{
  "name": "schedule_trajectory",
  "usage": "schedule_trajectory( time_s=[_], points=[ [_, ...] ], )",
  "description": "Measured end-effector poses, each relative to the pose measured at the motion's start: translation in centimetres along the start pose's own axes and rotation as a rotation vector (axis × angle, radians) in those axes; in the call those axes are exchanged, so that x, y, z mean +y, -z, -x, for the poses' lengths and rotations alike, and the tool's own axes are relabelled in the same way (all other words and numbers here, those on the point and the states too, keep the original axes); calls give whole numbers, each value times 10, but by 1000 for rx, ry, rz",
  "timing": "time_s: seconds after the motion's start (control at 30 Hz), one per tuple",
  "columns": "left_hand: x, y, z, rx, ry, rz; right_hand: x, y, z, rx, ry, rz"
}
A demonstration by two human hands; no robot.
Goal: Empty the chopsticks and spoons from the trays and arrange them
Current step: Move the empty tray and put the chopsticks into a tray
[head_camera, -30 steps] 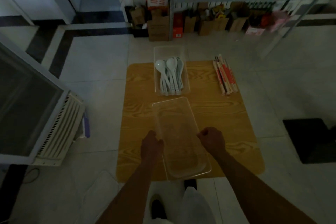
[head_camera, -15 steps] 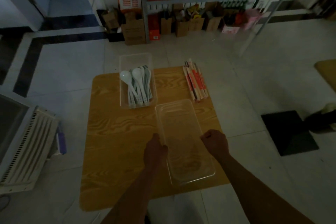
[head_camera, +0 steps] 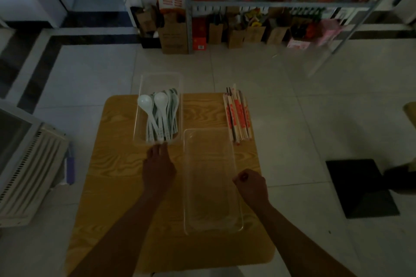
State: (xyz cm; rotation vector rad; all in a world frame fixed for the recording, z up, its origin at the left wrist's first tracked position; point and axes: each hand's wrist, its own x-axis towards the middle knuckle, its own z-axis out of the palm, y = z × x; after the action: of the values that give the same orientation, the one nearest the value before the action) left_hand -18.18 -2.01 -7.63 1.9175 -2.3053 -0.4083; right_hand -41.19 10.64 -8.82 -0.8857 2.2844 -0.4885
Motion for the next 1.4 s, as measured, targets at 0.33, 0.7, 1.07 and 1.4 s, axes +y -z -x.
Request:
schedule_trajectory(
  time_s=[0.33,0.7,1.07,1.4],
  points=[
    [-65,15,-65,-160,-304,-474,-31,-2,-29,69,-15,82],
    [-138,29,-28,-180,-367,-375,-113,-11,-78,163,-46,180],
    [-167,32,-22,-164,-377,-307,-153,-3,-137,257,-90,242],
    [-168,31,-25,-177,-370,-355,-167,6,-173,297,-98,253]
  ],
)
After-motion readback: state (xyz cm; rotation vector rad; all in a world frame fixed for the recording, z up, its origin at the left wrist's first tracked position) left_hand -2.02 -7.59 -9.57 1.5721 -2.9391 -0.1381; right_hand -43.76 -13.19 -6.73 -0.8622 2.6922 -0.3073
